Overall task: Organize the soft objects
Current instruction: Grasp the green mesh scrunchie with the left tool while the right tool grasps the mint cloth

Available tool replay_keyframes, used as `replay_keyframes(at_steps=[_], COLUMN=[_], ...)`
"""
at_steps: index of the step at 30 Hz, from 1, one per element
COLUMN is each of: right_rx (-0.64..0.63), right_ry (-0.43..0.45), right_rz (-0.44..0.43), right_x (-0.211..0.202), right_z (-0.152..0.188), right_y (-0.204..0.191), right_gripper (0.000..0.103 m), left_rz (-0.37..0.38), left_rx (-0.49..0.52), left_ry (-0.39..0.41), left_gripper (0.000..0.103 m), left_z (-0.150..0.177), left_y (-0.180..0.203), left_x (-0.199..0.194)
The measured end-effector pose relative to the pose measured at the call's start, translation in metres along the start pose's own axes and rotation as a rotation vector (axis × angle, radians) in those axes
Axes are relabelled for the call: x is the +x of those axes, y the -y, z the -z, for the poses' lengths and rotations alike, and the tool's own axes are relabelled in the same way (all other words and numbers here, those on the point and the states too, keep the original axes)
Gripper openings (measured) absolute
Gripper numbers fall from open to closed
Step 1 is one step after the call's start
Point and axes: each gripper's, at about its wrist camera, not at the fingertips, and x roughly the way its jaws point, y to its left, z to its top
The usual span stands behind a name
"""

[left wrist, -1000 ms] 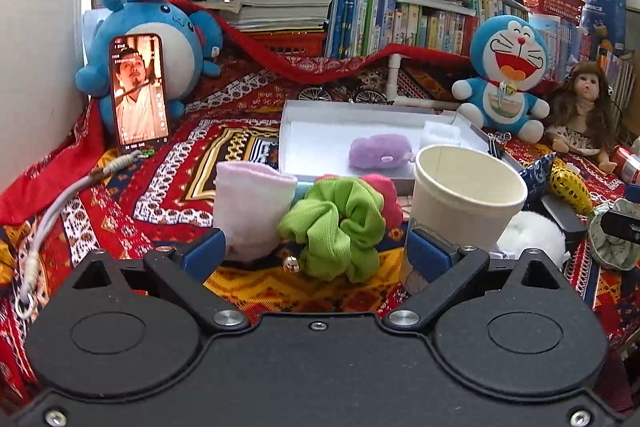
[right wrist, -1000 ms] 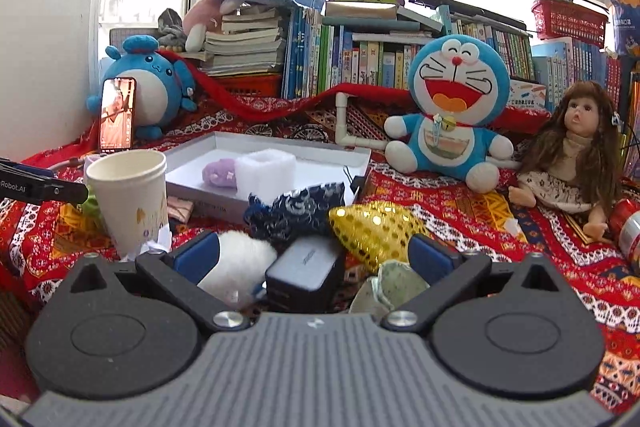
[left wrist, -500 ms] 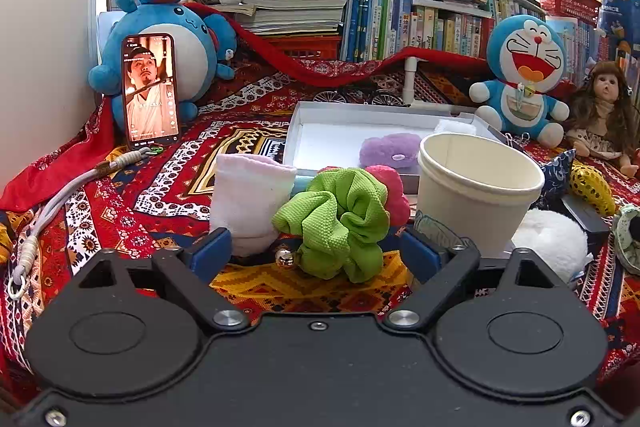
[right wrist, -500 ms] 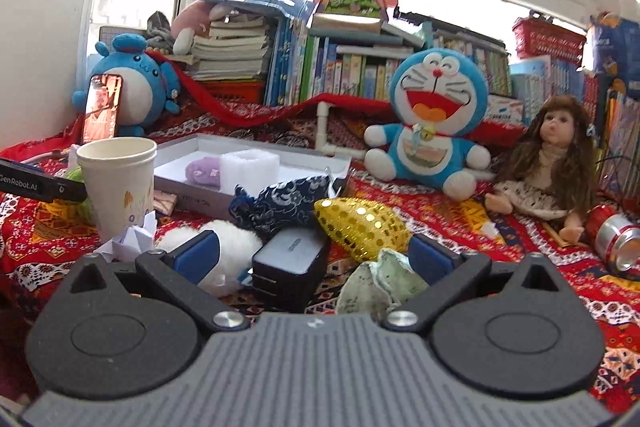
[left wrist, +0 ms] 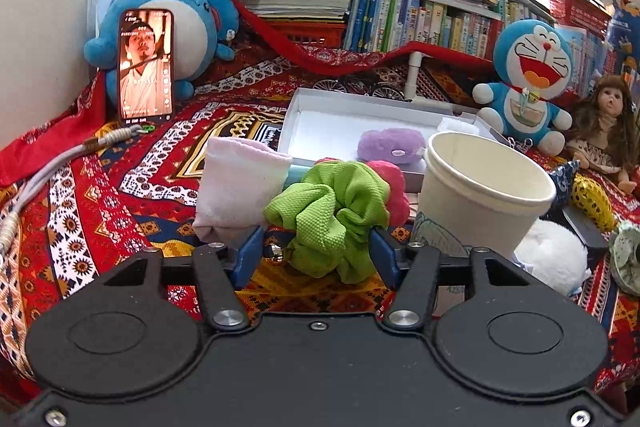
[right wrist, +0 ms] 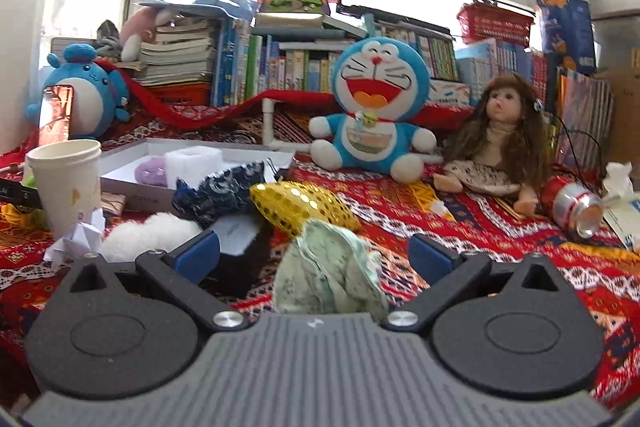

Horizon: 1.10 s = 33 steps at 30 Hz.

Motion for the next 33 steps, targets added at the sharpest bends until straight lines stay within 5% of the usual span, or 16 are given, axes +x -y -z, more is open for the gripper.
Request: replay_keyframes(at_steps=[8, 12, 33], right_rx=[0.036, 0.050, 0.090], right_ry=[-0.038, -0.049, -0.077], right_rz=[0.027, 0.038, 0.042], right_x=[0.005, 0.008, 0.025], right_z=[0.011, 0.014, 0.018], right_y=[0.005, 0.007, 0.010], right_gripper=[0.103, 0.103, 0.103], left_rz=[0.007, 0.018, 0.043], left_rx=[-0.042, -0.056, -0.097], left_ry=[-0.010, -0.024, -0.069], left_gripper=[0.056, 0.067, 0.063], left_z=[-0.003, -0.003, -0.005], left_y=[-0.005, -0.006, -0.008], left_x=[0.004, 0.008, 0.026])
